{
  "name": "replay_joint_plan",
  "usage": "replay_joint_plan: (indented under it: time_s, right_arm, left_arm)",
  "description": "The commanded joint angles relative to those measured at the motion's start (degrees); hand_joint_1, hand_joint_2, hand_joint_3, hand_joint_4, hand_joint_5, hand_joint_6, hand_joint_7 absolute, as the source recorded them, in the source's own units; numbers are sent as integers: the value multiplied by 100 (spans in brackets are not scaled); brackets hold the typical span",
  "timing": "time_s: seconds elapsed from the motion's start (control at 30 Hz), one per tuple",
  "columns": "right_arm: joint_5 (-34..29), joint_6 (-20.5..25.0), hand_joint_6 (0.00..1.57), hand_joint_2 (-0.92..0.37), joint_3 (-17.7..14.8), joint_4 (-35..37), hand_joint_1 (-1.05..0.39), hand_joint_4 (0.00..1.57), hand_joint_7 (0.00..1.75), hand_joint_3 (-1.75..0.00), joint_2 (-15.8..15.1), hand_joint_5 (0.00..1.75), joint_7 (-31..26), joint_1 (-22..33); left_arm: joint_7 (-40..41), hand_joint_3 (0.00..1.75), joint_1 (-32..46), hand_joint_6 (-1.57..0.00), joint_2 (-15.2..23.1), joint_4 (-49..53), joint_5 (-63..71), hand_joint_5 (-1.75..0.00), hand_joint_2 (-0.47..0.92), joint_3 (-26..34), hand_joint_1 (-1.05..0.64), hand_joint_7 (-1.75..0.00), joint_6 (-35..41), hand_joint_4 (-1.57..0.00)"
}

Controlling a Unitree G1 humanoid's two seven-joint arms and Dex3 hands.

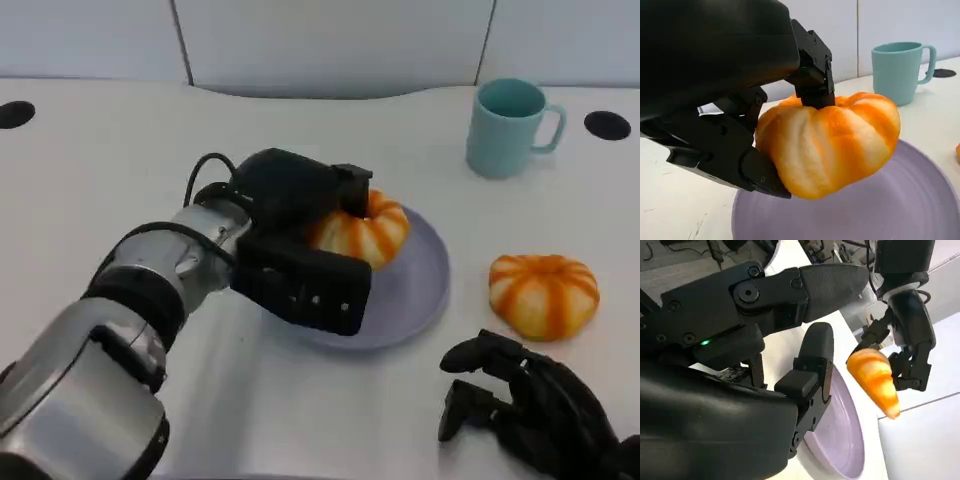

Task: Grasp the bread from the table and place it into the plate.

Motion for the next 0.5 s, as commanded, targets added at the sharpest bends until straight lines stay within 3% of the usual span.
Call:
replay_joint_plan:
  time_s: [0.03, 0.37, 0.43, 0.5]
  right_arm:
    - [-60, 275, 69, -92, 35, 73, -53, 65, 98, -21, -15, 150, -70, 252]
    - [-63, 392, 70, -92, 60, -126, -54, 66, 96, -20, -14, 149, -180, 357]
    - [-51, 444, 70, -92, 60, -158, -54, 66, 95, -18, -15, 148, -199, 369]
    - [-37, 408, 71, -92, 40, -102, -54, 67, 94, -18, -5, 148, -171, 353]
  left_arm:
    - [-10, 6, -39, -60, -59, 99, 23, -175, 92, -31, -17, -175, 108, -81]
    - [-152, 5, -123, -48, -113, 140, 233, -175, 90, -260, -29, -175, 324, -70]
    - [-241, 2, -137, -46, -114, 131, 237, -157, 89, -256, -36, -150, 382, -57]
    - [-366, 1, -135, -46, -118, 134, 196, -147, 89, -220, -38, -139, 431, -53]
